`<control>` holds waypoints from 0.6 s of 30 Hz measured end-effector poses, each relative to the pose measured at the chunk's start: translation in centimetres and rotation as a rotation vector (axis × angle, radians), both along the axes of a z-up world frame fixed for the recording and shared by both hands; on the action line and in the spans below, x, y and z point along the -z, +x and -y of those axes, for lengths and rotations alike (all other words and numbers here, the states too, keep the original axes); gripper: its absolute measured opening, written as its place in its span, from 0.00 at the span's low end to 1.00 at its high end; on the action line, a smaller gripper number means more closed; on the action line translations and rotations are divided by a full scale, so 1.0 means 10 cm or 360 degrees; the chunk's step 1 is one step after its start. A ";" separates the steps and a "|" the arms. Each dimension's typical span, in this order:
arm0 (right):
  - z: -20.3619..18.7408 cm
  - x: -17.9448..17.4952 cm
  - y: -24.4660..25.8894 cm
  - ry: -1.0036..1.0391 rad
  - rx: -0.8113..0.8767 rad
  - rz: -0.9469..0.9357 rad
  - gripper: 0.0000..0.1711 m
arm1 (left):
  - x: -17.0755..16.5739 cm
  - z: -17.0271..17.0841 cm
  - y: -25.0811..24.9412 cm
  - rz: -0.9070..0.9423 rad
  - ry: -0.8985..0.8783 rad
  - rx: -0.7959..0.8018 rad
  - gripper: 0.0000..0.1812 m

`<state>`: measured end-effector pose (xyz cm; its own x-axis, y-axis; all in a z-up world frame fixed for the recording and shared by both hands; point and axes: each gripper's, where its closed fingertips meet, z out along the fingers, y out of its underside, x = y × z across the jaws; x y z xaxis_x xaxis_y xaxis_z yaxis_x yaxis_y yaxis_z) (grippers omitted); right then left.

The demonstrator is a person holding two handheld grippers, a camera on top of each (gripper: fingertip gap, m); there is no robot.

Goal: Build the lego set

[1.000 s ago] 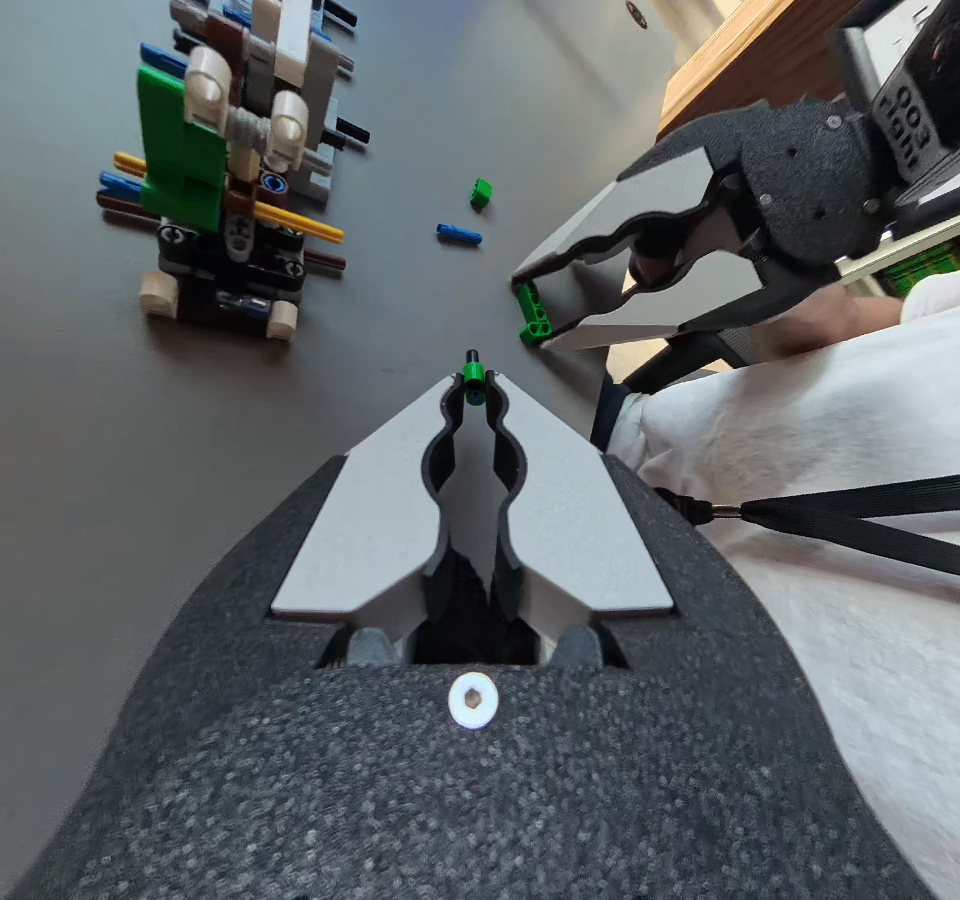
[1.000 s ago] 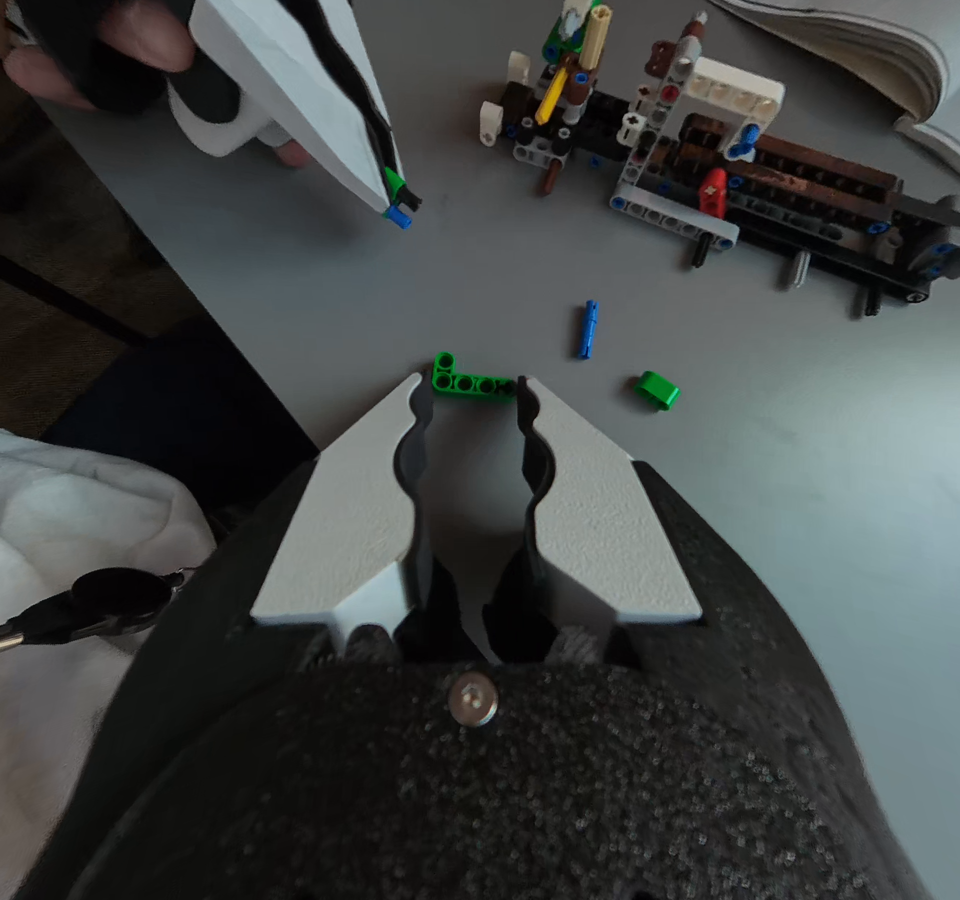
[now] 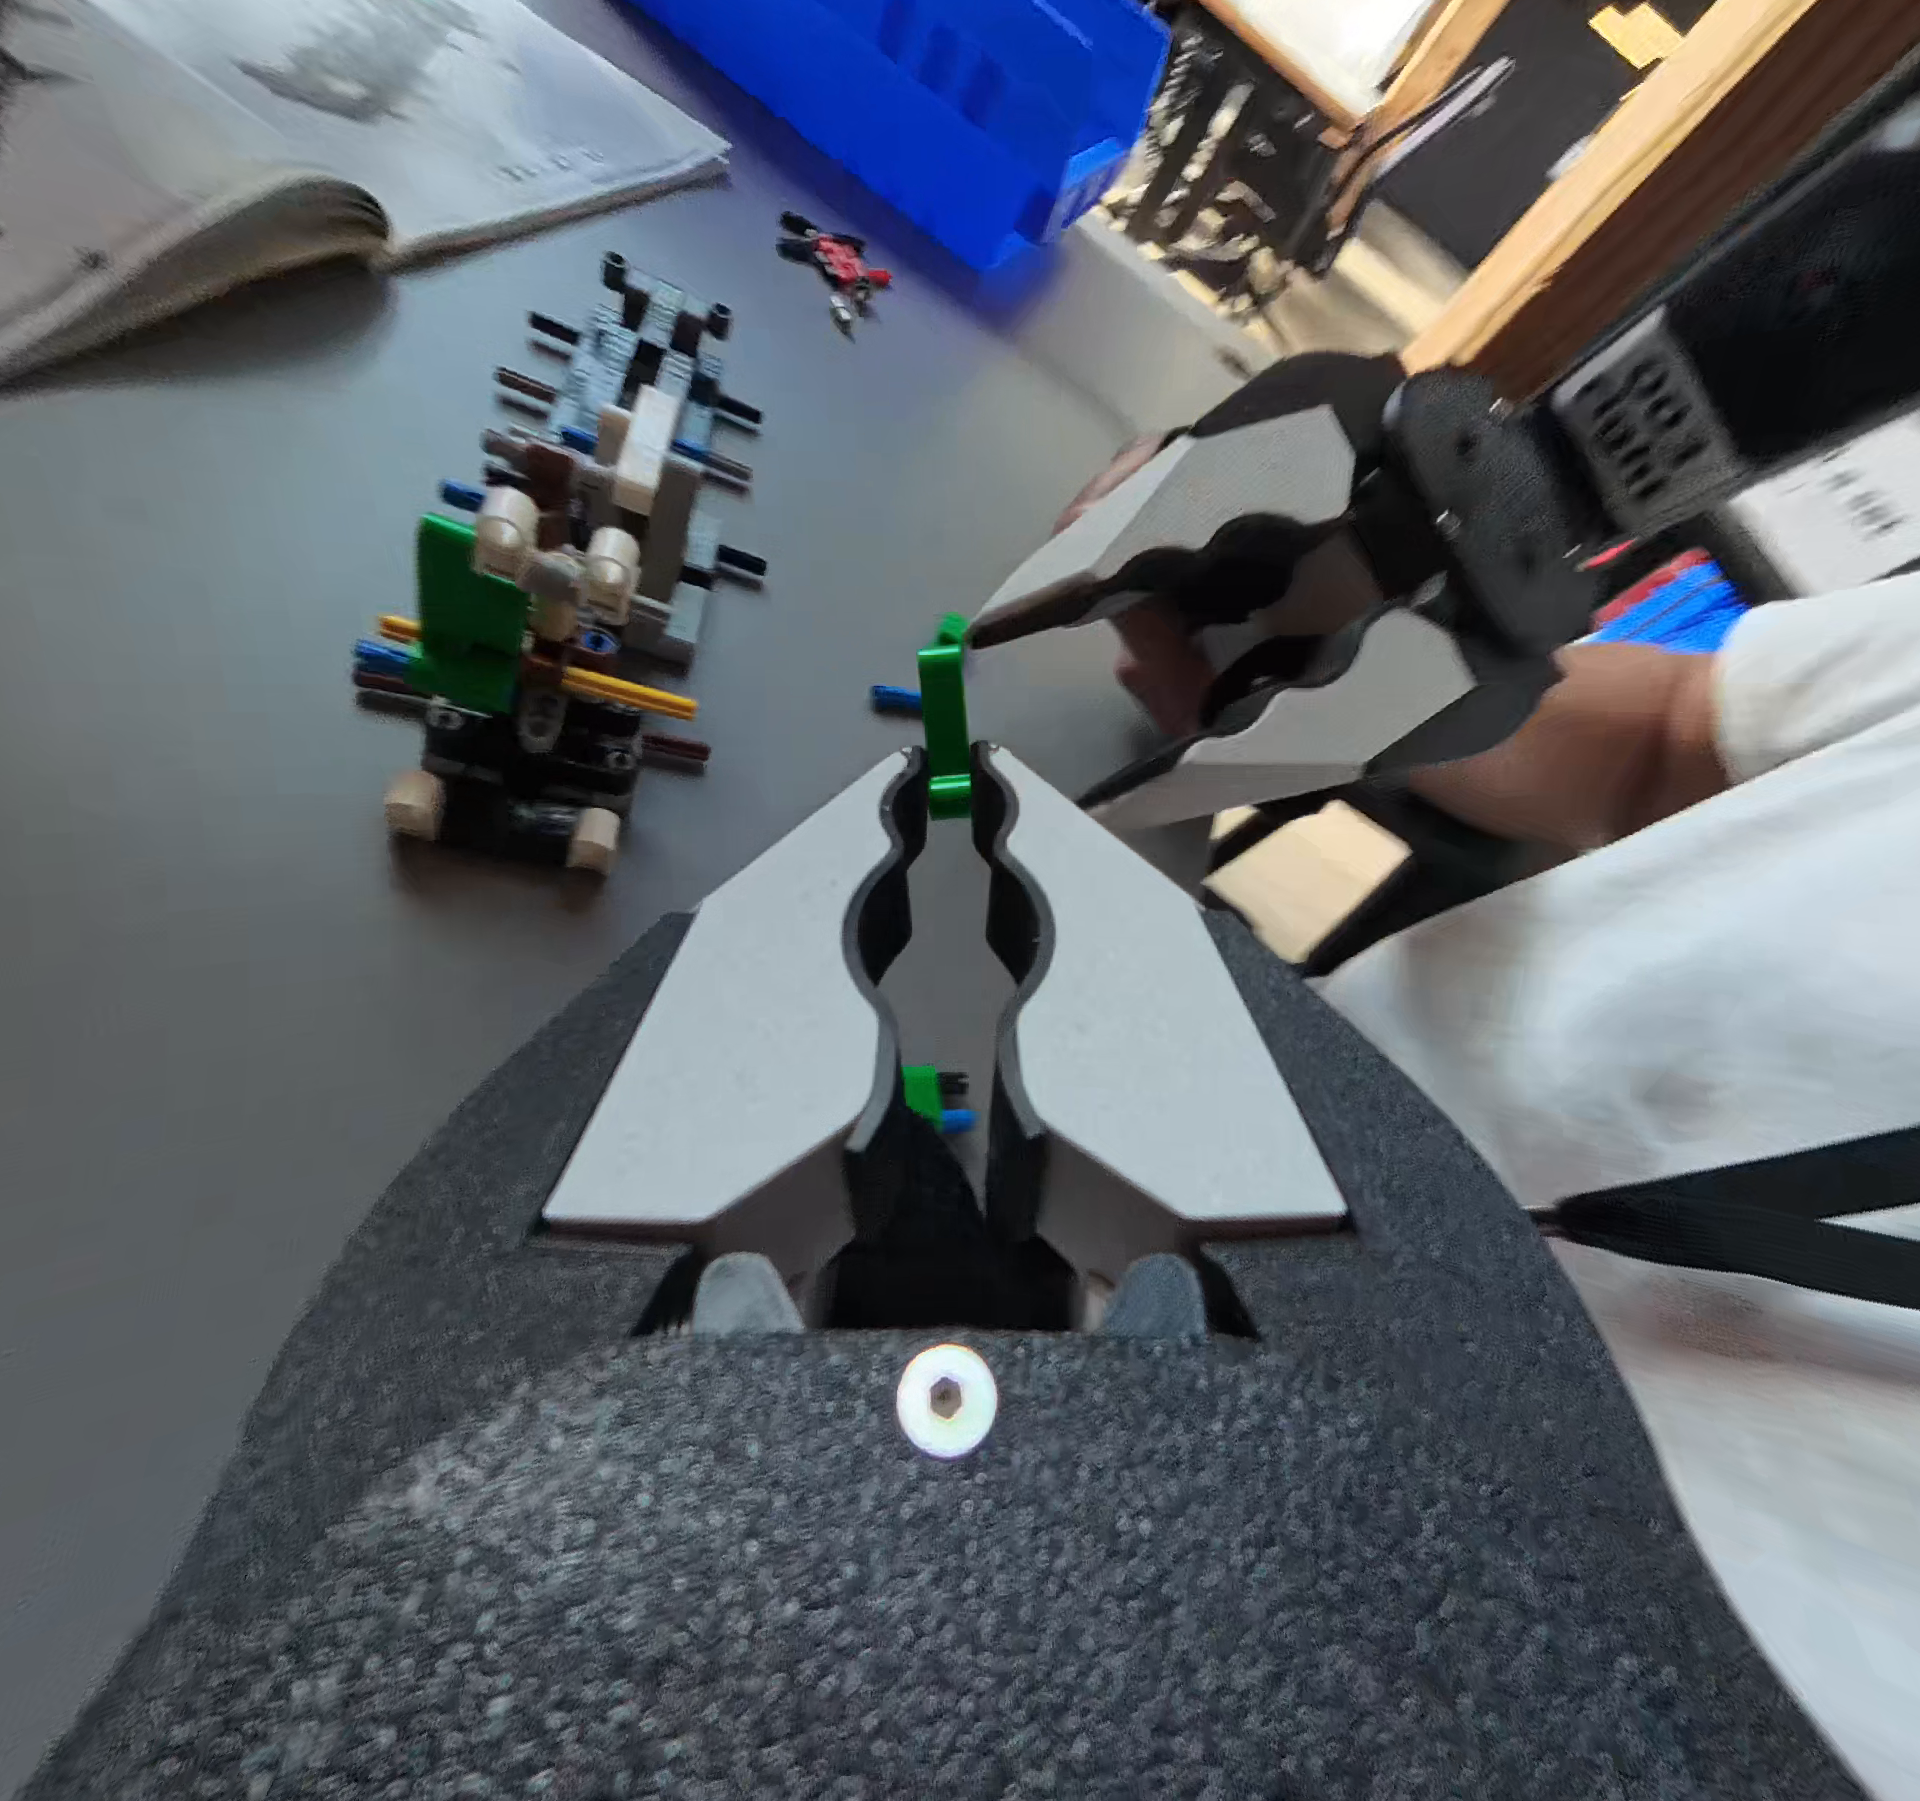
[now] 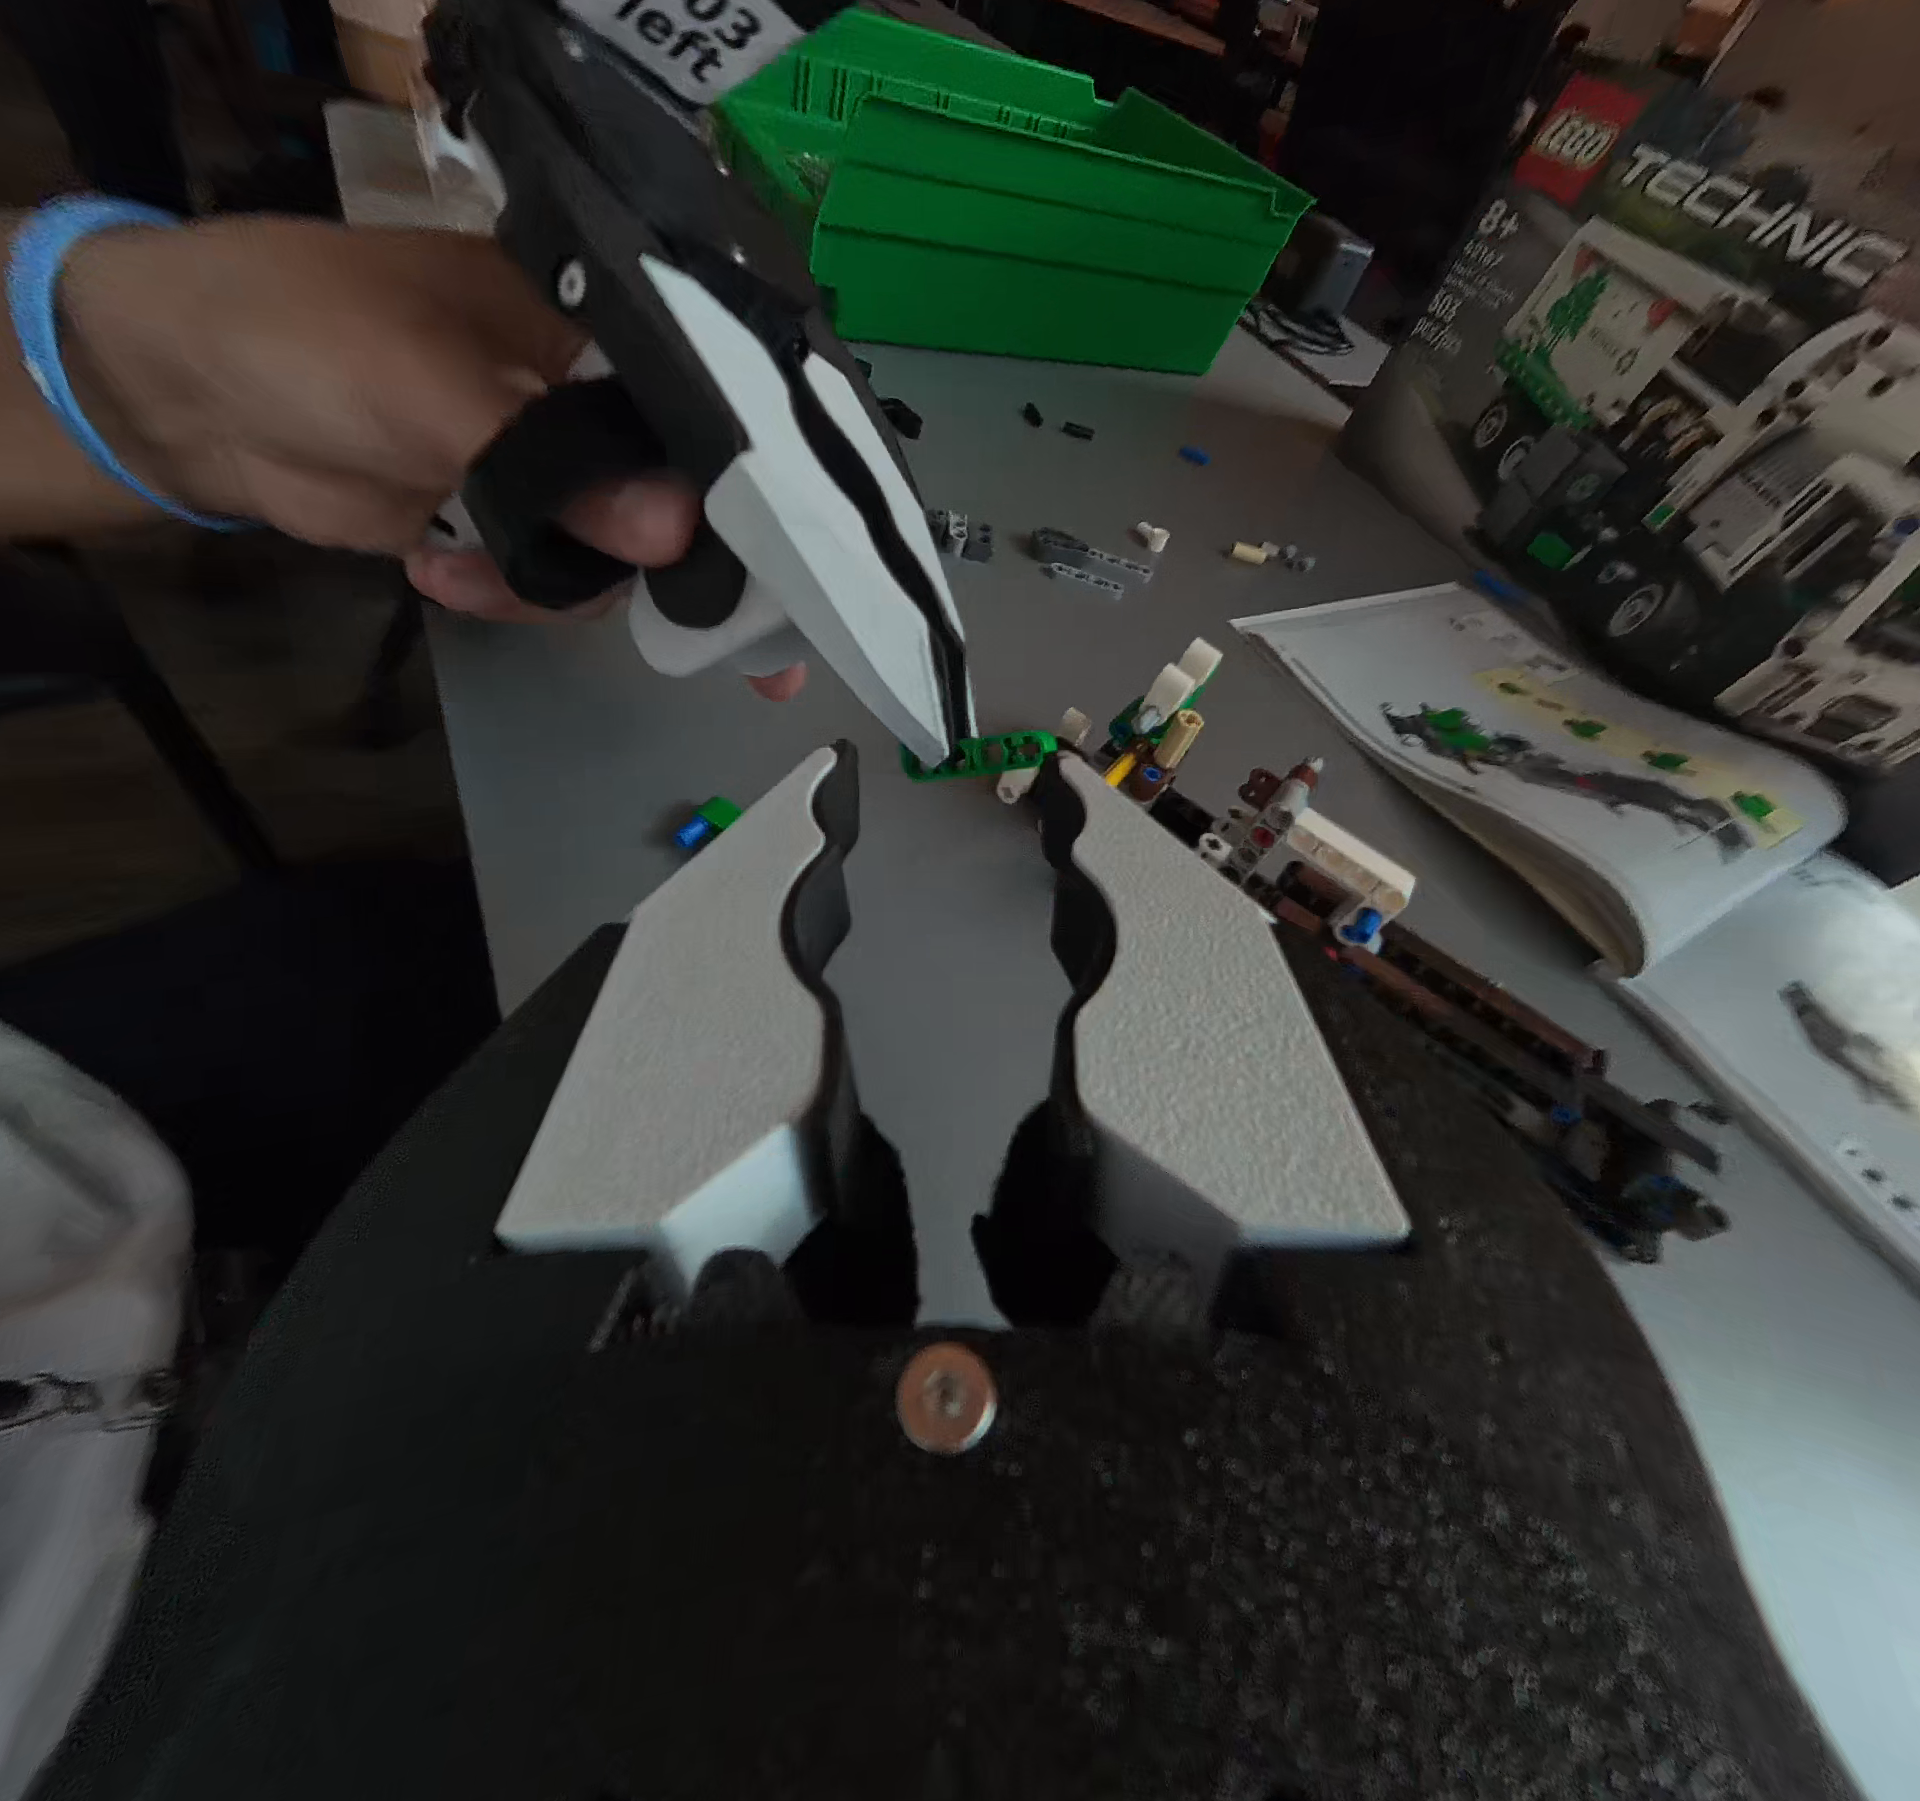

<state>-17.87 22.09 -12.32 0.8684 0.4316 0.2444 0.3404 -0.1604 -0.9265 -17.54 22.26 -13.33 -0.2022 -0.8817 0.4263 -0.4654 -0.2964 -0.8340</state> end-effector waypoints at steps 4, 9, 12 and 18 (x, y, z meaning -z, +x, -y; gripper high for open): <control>-0.02 -0.12 0.13 -0.0259 0.0013 -0.0683 0.18 | -0.06 -0.07 0.02 0.0131 0.0921 -0.0163 0.04; -0.02 -0.18 0.14 -0.0439 -0.0121 -0.1167 0.16 | -0.13 0.03 0.05 0.0263 0.1696 -0.0285 0.03; 0.02 -0.13 0.04 -0.0462 -0.0159 -0.1120 0.13 | -0.16 0.03 0.04 0.0273 0.1775 -0.0331 0.03; 0.02 -0.15 0.05 -0.0377 -0.0138 -0.1076 0.04 | -0.21 0.06 0.05 0.0311 0.1768 -0.0340 0.03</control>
